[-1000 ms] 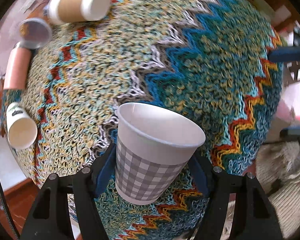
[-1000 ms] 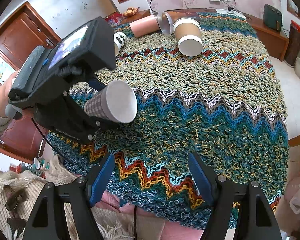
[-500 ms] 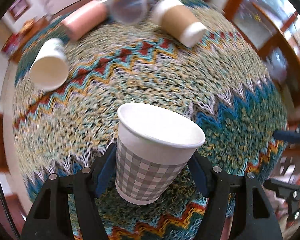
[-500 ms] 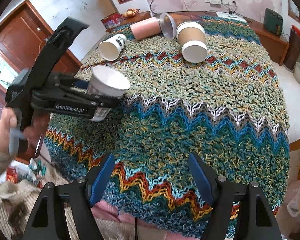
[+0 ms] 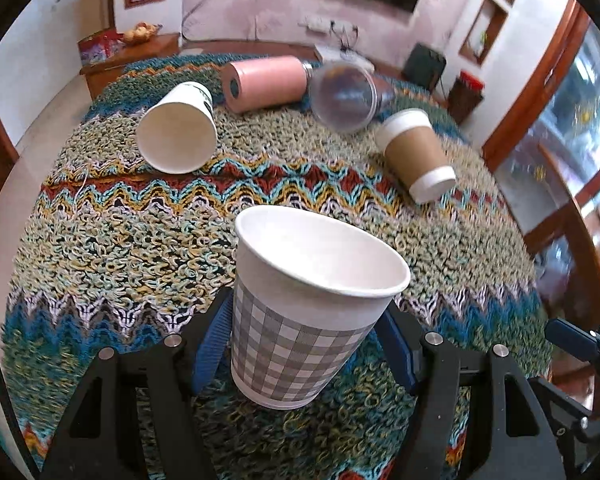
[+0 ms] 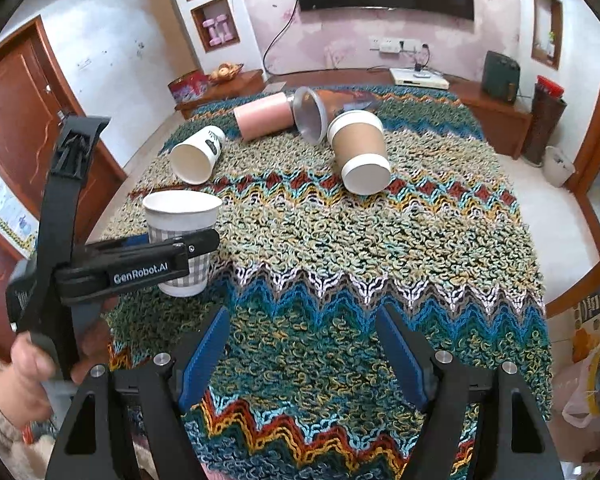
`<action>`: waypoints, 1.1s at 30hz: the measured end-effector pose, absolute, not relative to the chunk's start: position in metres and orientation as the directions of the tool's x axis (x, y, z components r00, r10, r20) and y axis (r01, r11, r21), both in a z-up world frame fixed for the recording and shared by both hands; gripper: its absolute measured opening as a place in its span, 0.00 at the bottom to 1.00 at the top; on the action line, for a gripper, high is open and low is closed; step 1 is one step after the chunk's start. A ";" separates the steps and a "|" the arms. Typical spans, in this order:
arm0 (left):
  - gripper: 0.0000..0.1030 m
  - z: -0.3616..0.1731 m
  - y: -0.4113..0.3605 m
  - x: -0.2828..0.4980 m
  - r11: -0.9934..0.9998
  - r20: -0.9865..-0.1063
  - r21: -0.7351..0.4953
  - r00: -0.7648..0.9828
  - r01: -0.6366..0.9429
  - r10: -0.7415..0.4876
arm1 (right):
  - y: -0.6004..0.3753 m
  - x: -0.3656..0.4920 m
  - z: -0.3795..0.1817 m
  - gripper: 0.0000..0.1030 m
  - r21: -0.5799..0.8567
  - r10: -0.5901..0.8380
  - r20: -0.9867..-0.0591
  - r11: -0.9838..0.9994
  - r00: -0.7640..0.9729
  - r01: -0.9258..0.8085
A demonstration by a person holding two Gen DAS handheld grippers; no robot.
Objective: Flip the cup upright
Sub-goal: 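Turn the checkered cup rim-up in the left gripper, then lower the checkered cup upright onto the blanket and open the left gripper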
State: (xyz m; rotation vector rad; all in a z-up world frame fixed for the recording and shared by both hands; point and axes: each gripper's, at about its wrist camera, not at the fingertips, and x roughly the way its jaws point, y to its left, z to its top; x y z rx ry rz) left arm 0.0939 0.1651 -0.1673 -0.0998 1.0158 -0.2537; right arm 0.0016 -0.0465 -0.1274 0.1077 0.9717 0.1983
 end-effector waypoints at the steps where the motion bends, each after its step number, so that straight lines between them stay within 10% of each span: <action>1: 0.69 -0.168 0.166 0.091 0.964 -0.814 -0.210 0.517 0.163 -0.265 | -0.047 0.001 -0.127 0.74 0.181 0.214 -0.807 0.977 0.551 -0.114; 28: 0.65 -0.187 0.172 0.052 0.961 -0.802 -0.197 0.533 0.193 -0.272 | -0.047 -0.028 -0.126 0.74 0.274 0.267 -0.783 0.959 0.562 -0.074; 33: 0.82 -0.183 0.170 0.046 0.964 -0.806 -0.175 0.534 0.199 -0.256 | -0.045 -0.035 -0.121 0.74 0.270 0.265 -0.777 0.960 0.571 -0.078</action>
